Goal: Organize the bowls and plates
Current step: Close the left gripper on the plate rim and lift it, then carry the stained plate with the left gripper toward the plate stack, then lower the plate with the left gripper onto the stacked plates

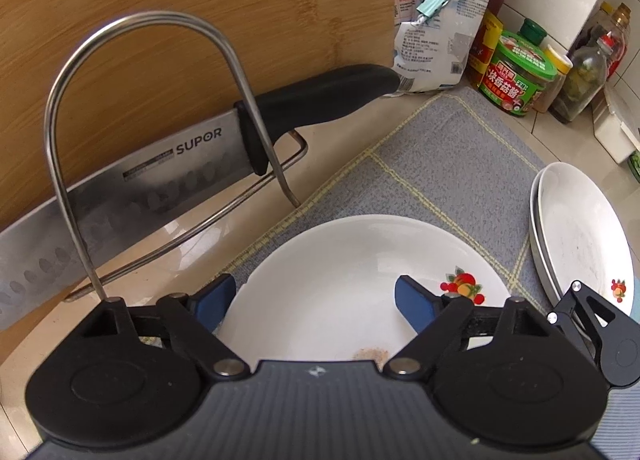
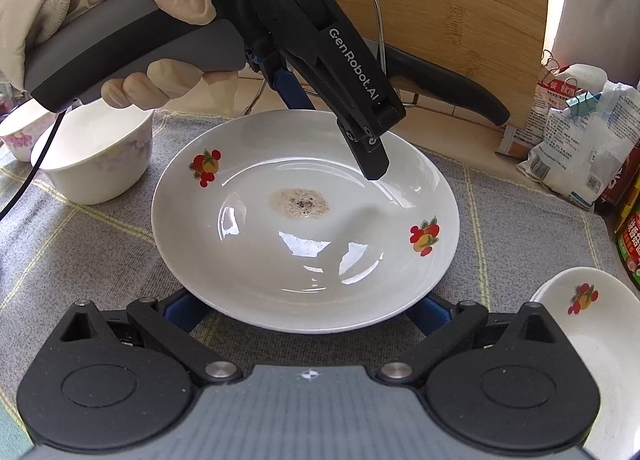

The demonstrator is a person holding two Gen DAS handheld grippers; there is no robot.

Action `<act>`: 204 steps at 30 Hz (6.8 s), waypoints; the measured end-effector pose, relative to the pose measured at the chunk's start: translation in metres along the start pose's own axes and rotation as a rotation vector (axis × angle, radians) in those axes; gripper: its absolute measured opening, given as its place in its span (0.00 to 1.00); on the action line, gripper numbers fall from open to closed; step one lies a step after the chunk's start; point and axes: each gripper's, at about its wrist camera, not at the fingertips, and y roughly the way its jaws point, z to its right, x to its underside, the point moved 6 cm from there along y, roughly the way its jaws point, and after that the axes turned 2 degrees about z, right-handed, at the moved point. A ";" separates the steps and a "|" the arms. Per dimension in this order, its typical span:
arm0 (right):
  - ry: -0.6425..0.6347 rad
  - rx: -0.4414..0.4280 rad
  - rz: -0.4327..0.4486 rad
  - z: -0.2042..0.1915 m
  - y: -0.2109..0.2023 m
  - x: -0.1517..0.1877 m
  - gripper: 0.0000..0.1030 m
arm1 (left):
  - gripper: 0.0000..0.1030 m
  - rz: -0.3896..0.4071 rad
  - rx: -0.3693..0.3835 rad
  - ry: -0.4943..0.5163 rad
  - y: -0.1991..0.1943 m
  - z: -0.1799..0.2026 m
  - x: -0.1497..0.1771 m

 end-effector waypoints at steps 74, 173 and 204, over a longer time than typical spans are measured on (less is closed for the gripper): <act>-0.062 -0.089 -0.020 0.006 -0.004 0.002 1.00 | 0.87 -0.192 0.243 0.127 -0.006 -0.008 0.016; 0.162 0.161 -0.011 0.129 -0.162 0.108 1.00 | 0.87 -0.225 0.352 0.439 0.041 0.233 -0.038; 0.150 0.195 -0.030 0.132 -0.159 0.106 1.00 | 0.90 -0.273 0.336 0.473 0.059 0.234 -0.036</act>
